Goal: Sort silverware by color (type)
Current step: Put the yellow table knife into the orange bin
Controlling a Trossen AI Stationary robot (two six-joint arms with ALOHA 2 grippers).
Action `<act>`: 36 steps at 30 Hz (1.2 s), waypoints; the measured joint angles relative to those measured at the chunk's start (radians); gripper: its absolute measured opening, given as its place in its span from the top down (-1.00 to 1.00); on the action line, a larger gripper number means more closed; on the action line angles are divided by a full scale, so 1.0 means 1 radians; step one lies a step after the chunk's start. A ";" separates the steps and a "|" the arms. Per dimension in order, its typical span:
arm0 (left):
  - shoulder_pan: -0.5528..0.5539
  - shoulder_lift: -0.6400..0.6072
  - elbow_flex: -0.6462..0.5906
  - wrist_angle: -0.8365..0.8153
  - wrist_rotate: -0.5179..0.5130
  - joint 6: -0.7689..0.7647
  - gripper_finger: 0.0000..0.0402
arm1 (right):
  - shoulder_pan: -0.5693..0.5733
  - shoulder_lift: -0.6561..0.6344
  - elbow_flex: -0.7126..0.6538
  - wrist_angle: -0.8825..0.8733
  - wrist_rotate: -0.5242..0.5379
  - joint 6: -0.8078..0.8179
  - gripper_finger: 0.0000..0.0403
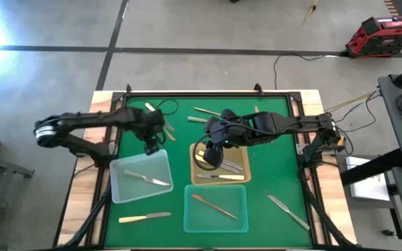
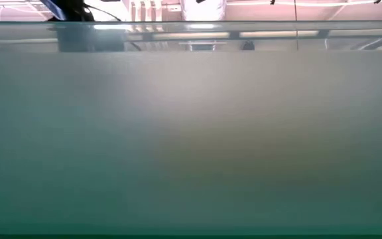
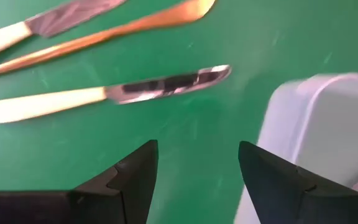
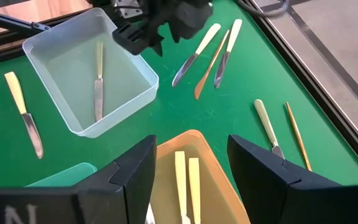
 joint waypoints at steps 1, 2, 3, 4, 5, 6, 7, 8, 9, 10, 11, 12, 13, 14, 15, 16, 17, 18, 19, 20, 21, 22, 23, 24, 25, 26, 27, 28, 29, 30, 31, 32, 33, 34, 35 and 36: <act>0.010 0.028 0.025 -0.029 0.000 0.034 -0.04 | 0.000 0.000 0.000 0.000 0.000 0.000 0.06; 0.014 0.055 0.052 -0.049 0.000 0.068 -0.04 | 0.000 0.000 0.000 0.000 0.000 0.000 0.06; 0.014 0.079 0.080 -0.063 0.000 0.103 -0.03 | 0.000 0.000 0.000 0.000 0.000 0.000 0.06; 0.014 0.100 0.107 -0.071 0.001 0.146 -0.03 | 0.000 0.000 0.000 0.000 0.000 0.000 0.06; 0.013 0.118 0.131 -0.078 0.003 0.189 -0.02 | 0.000 0.000 0.000 0.000 0.000 0.000 0.06; 0.010 0.135 0.152 -0.081 0.002 0.231 -0.01 | 0.000 0.000 0.000 0.000 0.000 0.000 0.06; 0.010 0.151 0.168 -0.085 0.002 0.276 0.00 | 0.000 0.000 0.000 0.000 0.000 0.000 0.06; 0.009 0.168 0.181 -0.091 0.000 0.325 0.02 | 0.000 0.000 0.000 0.000 0.000 0.000 0.06; 0.009 0.183 0.192 -0.096 -0.004 0.374 0.03 | 0.000 0.000 0.000 0.000 0.000 0.000 0.06; 0.009 0.194 0.201 -0.101 -0.013 0.434 0.05 | 0.000 0.000 0.000 0.000 0.000 0.000 0.06; 0.009 0.206 0.208 -0.108 -0.031 0.488 0.06 | 0.000 0.000 0.000 0.000 0.000 0.000 0.06; 0.009 0.215 0.212 -0.112 -0.058 0.540 0.08 | 0.000 0.000 0.000 0.001 0.001 -0.002 0.06; 0.009 0.223 0.215 -0.114 -0.088 0.589 0.09 | 0.000 0.000 0.000 0.004 0.003 -0.010 0.06; 0.010 0.231 0.215 -0.115 -0.117 0.636 0.11 | 0.000 0.000 0.000 0.007 0.004 -0.011 0.06; 0.011 0.236 0.215 -0.116 -0.140 0.679 0.12 | 0.000 0.000 0.000 0.008 0.004 -0.011 0.06; 0.013 0.241 0.215 -0.121 -0.153 0.717 0.13 | 0.000 0.000 0.000 0.007 0.004 -0.011 0.06; 0.014 0.245 0.215 -0.127 -0.155 0.744 0.14 | 0.000 0.000 0.000 0.008 0.004 -0.011 0.06; 0.015 0.249 0.215 -0.131 -0.156 0.765 0.15 | 0.000 0.000 0.000 0.008 0.004 -0.011 0.06; 0.016 0.253 0.212 -0.129 -0.156 0.782 0.16 | 0.000 0.000 0.000 0.009 0.004 -0.014 0.06; 0.019 0.255 0.208 -0.128 -0.156 0.794 0.16 | 0.000 0.000 0.000 0.014 0.004 -0.021 0.06; 0.024 0.256 0.201 -0.123 -0.155 0.805 0.17 | 0.000 0.000 0.000 0.018 0.004 -0.032 0.06; 0.031 0.255 0.195 -0.116 -0.149 0.816 0.17 | 0.000 0.000 0.000 0.023 0.004 -0.046 0.06; 0.042 0.255 0.186 -0.102 -0.147 0.827 0.17 | 0.000 0.000 0.000 0.027 0.004 -0.056 0.06; 0.055 0.255 0.176 -0.087 -0.140 0.841 0.17 | 0.000 0.000 0.000 0.031 0.004 -0.062 0.06; 0.069 0.255 0.164 -0.075 -0.134 0.860 0.17 | 0.000 0.000 0.000 0.033 0.004 -0.063 0.06; 0.083 0.255 0.149 -0.061 -0.132 0.882 0.17 | 0.000 0.000 0.000 0.033 0.004 -0.060 0.06; 0.099 0.255 0.132 -0.046 -0.132 0.909 0.17 | -0.003 0.000 0.000 0.033 0.005 -0.056 0.06; 0.115 0.255 0.114 -0.030 -0.131 0.935 0.17 | -0.004 0.000 0.000 0.034 0.007 -0.054 0.06; 0.131 0.255 0.097 -0.025 -0.131 0.963 0.17 | -0.005 0.000 0.000 0.034 0.012 -0.054 0.06; 0.146 0.255 0.083 -0.022 -0.132 0.991 0.17 | -0.007 0.000 0.000 0.036 0.022 -0.055 0.06; 0.160 0.255 0.074 -0.017 -0.132 1.012 0.17 | -0.008 0.000 0.000 0.038 0.036 -0.053 0.06; 0.172 0.255 0.066 -0.008 -0.133 1.026 0.17 | -0.009 0.000 0.000 0.039 0.049 -0.053 0.06; 0.183 0.255 0.061 0.000 -0.135 1.035 0.17 | -0.010 0.000 0.000 0.043 0.060 -0.054 0.06; 0.192 0.253 0.057 0.009 -0.134 1.045 0.17 | -0.011 0.000 0.000 0.051 0.069 -0.056 0.06; 0.198 0.250 0.057 0.019 -0.134 1.053 0.17 | -0.011 0.000 0.000 0.059 0.081 -0.061 0.06; 0.204 0.248 0.058 0.037 -0.134 1.055 0.17 | -0.011 0.000 0.000 0.060 0.092 -0.062 0.06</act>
